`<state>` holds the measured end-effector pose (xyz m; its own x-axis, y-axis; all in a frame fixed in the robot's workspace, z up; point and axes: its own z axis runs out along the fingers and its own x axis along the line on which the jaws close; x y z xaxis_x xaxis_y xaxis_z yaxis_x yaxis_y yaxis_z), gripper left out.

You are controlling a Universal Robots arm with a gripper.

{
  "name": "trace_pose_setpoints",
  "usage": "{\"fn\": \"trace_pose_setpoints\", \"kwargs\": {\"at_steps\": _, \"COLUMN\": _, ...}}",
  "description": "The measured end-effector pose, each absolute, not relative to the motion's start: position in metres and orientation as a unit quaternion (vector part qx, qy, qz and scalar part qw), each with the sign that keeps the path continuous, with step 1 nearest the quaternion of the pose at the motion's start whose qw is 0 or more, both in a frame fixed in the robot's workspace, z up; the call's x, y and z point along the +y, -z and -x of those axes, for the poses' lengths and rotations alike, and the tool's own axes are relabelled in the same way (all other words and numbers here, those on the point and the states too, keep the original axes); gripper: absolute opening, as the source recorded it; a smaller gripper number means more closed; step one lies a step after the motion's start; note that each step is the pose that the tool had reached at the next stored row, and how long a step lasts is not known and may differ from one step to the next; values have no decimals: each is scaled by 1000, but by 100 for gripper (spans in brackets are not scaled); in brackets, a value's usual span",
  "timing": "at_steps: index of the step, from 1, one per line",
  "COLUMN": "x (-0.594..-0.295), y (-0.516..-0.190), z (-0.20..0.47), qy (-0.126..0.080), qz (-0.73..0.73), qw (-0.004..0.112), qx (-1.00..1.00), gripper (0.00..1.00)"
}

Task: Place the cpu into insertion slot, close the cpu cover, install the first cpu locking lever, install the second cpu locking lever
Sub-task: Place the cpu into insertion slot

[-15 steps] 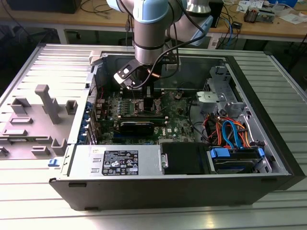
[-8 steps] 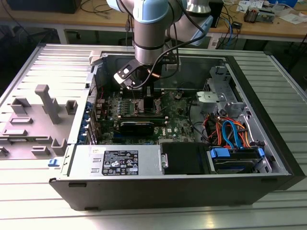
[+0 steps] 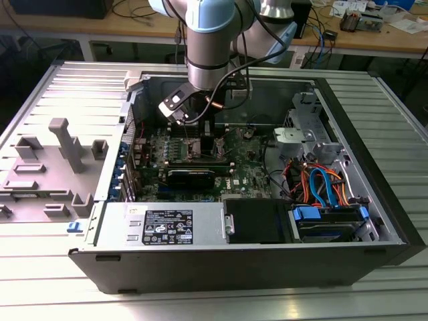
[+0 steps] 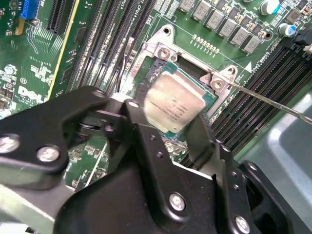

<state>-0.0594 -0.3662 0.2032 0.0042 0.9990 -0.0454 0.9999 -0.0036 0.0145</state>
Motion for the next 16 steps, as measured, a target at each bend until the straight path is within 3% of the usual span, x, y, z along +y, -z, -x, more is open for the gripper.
{"fn": "trace_pose_setpoints", "kwargs": {"at_steps": 2, "x": -366, "y": -203, "z": 59, "qy": 11, "qz": -708, "qw": 21, "qx": 706, "gripper": 52}}
{"fn": "trace_pose_setpoints", "kwargs": {"at_steps": 16, "x": -366, "y": -206, "z": 58, "qy": 11, "qz": -690, "qw": 22, "qx": 723, "gripper": 52}}
